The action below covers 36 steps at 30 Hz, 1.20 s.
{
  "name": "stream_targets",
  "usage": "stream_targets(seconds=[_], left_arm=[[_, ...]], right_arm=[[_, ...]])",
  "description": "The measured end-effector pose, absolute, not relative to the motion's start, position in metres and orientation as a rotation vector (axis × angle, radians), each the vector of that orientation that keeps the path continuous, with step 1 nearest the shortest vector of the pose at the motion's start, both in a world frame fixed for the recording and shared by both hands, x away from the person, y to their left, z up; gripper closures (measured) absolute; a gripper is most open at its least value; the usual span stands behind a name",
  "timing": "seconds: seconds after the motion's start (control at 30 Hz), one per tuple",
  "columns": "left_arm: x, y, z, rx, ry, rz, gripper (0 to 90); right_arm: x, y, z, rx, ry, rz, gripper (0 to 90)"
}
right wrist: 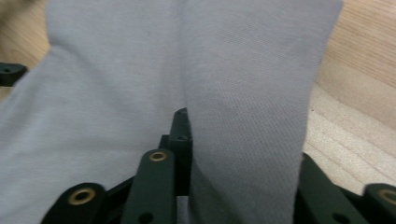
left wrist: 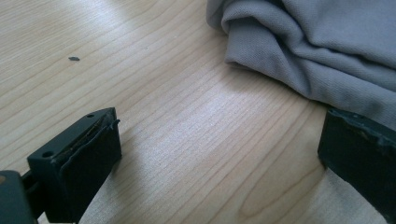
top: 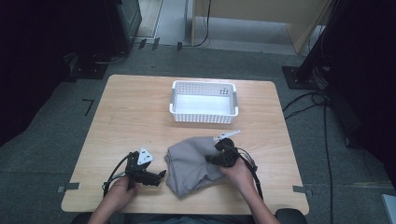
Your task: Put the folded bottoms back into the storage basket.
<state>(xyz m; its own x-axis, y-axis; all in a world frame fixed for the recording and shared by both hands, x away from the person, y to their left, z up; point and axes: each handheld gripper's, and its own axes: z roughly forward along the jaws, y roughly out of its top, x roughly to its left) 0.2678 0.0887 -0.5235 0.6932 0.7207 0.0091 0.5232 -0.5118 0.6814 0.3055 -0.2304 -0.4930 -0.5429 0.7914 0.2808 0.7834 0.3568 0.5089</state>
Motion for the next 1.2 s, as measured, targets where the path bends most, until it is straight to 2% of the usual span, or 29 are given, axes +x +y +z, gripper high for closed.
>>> stream_targets(seconds=[0.33, 1.2], left_arm=[[0.268, 0.089, -0.524, 2.234, 0.947, 0.384, 0.0], [0.268, 0.089, -0.524, 2.230, 0.950, 0.384, 0.0]], right_arm=[[0.313, -0.229, -0.467, 1.544, 2.631, 0.930, 73.2], [0.328, -0.217, -0.364, 1.409, 2.620, 0.851, 73.1]])
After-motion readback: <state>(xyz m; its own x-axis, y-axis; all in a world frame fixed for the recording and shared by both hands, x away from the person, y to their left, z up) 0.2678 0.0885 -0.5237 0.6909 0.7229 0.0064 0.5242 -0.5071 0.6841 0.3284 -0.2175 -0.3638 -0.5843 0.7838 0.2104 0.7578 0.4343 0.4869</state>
